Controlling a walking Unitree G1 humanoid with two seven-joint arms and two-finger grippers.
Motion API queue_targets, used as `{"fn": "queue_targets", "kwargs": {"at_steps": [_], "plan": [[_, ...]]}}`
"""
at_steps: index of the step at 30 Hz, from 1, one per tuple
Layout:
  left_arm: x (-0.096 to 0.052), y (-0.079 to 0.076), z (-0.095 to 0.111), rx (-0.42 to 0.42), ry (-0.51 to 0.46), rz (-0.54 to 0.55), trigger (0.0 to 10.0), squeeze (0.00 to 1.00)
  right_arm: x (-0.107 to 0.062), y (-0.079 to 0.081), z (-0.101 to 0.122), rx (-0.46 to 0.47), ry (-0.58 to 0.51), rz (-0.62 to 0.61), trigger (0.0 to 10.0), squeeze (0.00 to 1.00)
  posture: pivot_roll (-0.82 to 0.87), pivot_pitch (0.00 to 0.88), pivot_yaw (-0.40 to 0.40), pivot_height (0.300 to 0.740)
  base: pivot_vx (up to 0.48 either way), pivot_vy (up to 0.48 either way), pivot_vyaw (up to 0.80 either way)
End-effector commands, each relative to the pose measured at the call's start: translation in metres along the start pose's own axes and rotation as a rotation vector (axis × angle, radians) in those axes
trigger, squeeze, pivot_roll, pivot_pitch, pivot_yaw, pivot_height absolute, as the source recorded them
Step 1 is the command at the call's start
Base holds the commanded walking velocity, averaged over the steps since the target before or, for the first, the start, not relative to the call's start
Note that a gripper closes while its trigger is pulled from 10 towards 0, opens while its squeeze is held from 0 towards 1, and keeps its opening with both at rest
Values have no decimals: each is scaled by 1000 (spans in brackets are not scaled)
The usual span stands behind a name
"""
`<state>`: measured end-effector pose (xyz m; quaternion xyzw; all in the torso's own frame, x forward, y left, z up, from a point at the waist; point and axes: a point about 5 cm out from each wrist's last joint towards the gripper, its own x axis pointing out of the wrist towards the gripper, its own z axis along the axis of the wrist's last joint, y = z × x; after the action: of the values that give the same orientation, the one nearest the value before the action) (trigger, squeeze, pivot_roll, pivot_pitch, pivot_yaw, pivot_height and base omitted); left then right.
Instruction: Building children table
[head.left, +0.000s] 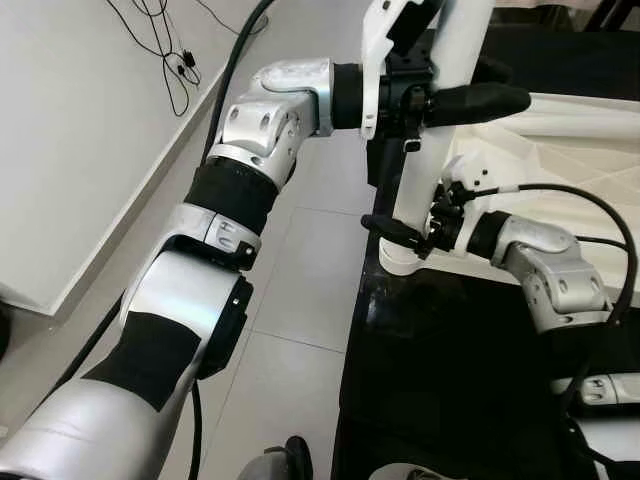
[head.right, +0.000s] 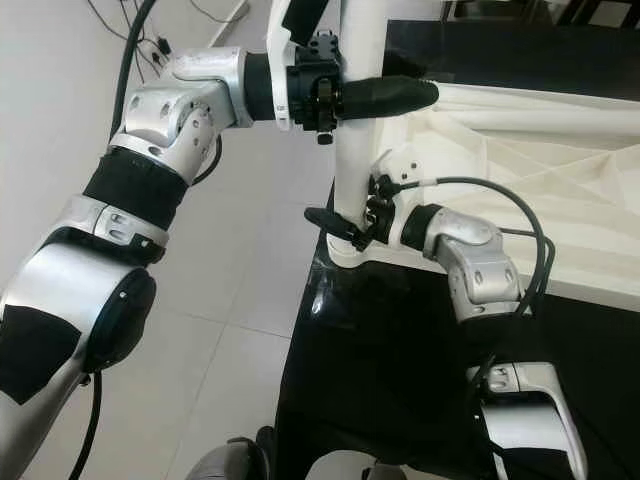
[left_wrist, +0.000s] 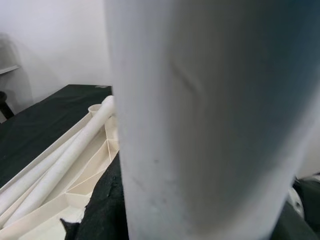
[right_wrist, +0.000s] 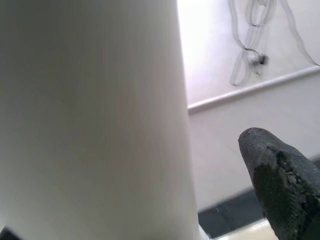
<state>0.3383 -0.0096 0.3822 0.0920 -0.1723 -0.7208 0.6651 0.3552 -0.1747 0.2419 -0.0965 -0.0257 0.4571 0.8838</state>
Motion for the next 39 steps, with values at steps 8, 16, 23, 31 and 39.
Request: {"fn": "queue_targets", "kwargs": {"at_steps": [8, 16, 23, 31, 39], "plan": [[20, -14, -8, -34, -5, -112, 0, 0, 31, 12, 30, -70, -83, 279, 8157, 0, -24, 235, 101, 740, 0, 0, 0], [20, -14, -8, -32, -7, -107, 0, 0, 36, 10, 29, -73, -74, 329, 0, 0, -23, 241, 97, 740, 0, 0, 0], [18, -12, -8, -28, -14, -88, 471, 204, 44, 11, 22, -66, -59, 306, 0, 0, -23, 244, 97, 740, 0, 0, 0], [16, -3, -8, -43, -16, 23, 10000, 1000, 50, 5, 17, -41, -50, 161, 0, 0, -34, 248, 81, 740, 0, 0, 0], [6, 4, -5, -76, -7, 96, 10000, 0, 35, 18, -13, 66, -7, -201, 0, 0, -36, 255, 53, 740, 0, 0, 0]]}}
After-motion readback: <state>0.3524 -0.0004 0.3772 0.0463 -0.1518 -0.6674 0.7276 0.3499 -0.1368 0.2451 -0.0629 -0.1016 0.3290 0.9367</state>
